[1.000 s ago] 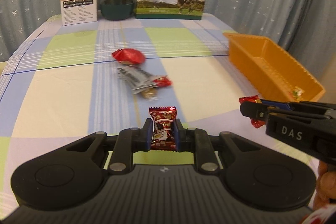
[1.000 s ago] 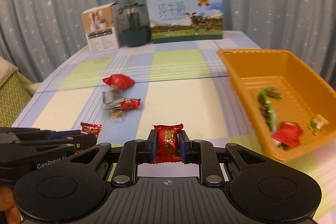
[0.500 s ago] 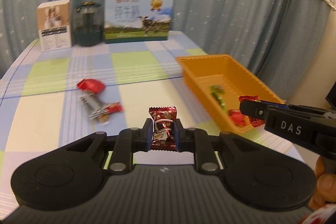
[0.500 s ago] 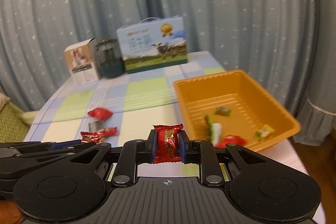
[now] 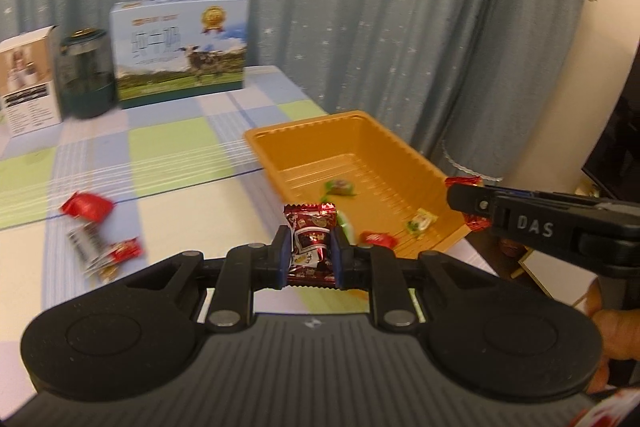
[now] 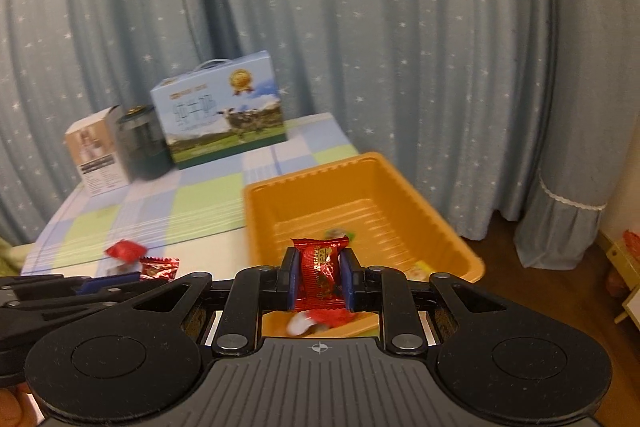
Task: Organize snacks
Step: 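Carry both candies over the orange tray and open both tools to release them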
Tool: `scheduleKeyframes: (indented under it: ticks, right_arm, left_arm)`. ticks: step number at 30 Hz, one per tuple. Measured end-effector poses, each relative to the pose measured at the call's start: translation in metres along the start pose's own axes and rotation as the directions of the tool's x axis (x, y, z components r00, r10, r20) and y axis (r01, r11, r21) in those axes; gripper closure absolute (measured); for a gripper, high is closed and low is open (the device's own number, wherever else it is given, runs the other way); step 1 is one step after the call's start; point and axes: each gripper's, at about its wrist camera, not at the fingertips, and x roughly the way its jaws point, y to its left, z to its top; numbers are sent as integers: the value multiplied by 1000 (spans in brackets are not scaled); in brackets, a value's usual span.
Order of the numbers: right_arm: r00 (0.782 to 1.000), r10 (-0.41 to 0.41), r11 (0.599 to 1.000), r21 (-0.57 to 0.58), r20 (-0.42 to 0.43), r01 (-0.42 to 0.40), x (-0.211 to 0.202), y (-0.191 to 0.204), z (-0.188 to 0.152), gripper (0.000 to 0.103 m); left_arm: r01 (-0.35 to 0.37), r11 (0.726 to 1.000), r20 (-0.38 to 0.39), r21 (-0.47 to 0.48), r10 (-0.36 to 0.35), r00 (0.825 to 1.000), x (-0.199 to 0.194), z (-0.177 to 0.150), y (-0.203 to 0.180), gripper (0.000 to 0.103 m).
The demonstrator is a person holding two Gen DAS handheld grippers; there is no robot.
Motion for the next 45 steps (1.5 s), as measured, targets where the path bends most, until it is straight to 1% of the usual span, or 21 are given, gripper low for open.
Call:
scheduleKeyframes:
  ticks: [7, 16, 22, 29, 30, 31, 32, 36, 40, 45]
  right_arm:
    - [999, -23, 1000, 5, -33, 24, 27, -27, 4, 81]
    - [997, -21, 1000, 0, -70, 22, 56, -44, 7, 81]
    - [997, -17, 1000, 10, -73, 17, 68, -47, 10, 81]
    - [997, -29, 999, 43, -68, 32, 70, -57, 12, 81]
    - [997, -30, 998, 46, -70, 33, 71, -58, 12, 81]
    - [997, -30, 998, 49, -71, 34, 70, -59, 12, 81]
    - [997, -31, 998, 49, -71, 34, 71, -59, 12, 81]
    - [997, -27, 998, 55, -76, 31, 70, -59, 11, 81]
    - [997, -13, 998, 60, -82, 18, 71, -57, 11, 81]
    - [996, 14, 997, 76, -84, -8, 73, -54, 13, 81]
  left_arm:
    - [40, 999, -16, 28, -39, 999, 34, 15, -14, 85]
    - [58, 998, -62, 36, -56, 997, 74, 23, -23, 85]
    - [72, 997, -75, 33, -70, 995, 88, 26, -26, 85]
    - [87, 995, -81, 54, -83, 993, 100, 30, -32, 84]
    - [89, 994, -85, 56, -84, 993, 101, 30, -31, 82]
    - [88, 995, -87, 57, -83, 993, 102, 30, -31, 77]
    - [86, 995, -83, 55, -82, 993, 101, 30, -29, 75]
    - [63, 997, -68, 38, -61, 996, 93, 28, -20, 75]
    - [29, 1000, -56, 9, -29, 998, 82, 25, -7, 70]
    - [5, 1000, -47, -19, -6, 999, 70, 21, 4, 68]
